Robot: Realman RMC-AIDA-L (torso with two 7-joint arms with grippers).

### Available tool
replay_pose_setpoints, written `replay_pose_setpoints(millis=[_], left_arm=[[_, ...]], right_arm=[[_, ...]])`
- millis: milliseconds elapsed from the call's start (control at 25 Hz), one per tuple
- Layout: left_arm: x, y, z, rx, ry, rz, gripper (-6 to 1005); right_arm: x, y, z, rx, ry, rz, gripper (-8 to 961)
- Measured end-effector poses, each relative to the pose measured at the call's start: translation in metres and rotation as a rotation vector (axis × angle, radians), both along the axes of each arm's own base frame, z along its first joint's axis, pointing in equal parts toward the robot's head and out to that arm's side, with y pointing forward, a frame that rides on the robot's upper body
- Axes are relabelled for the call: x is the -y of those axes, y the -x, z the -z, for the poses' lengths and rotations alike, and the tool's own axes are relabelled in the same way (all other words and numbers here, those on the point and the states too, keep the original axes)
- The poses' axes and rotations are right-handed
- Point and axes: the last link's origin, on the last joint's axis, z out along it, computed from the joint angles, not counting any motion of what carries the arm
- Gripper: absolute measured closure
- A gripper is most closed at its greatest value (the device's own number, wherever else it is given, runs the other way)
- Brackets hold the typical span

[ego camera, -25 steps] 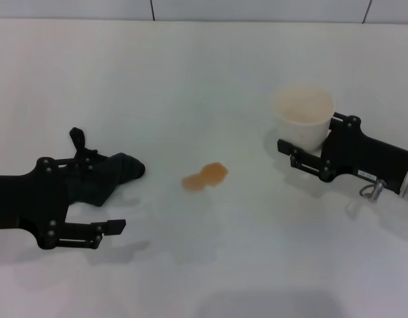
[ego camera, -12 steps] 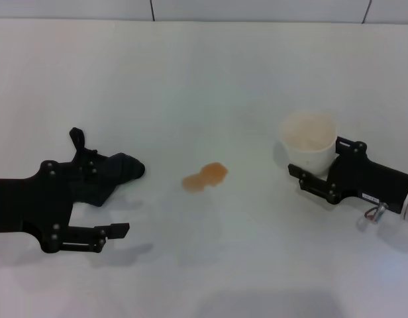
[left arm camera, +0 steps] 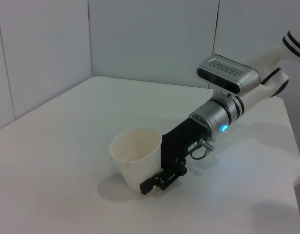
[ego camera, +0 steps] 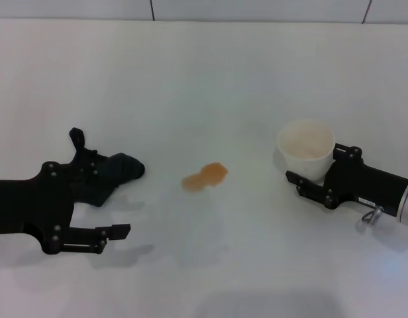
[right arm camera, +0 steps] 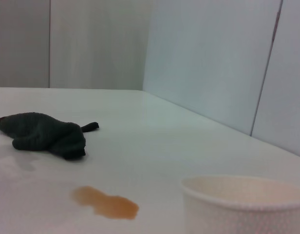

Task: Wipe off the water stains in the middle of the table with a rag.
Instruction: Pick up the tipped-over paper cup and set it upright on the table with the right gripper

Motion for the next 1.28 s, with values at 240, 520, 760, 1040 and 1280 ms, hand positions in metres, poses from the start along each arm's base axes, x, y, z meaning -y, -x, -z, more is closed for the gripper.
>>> replay_pose_setpoints(millis=[240,520,760,1040,1280], left_arm=[[0.002,0.002,0.0,-0.002,-0.002,-0.006,213],[0.002,0.002,-0.001,-0.003,-0.003,-0.005,220],[0.002,0.002,-0.001,-0.005,-0.002,-0.004,226],[0.002,0.002,-0.001,-0.006,-0.002,-0.003,233],[0.002,0.001,-0.001,-0.004,0.002,0.001,239]], right_arm=[[0.004,-0.001,0.0,-0.006,0.006,0.0,316],[0.009,-0.005,0.001,0.0,0.017,0.006,197],[0.014,-0.005,-0.003,-0.033,0.021,0.003,157],[0.016,-0.006,-0.008,-0.054,0.023,0.004,155],[0.017,-0.009,-0.011,-0.051,0.021,0.008,147]])
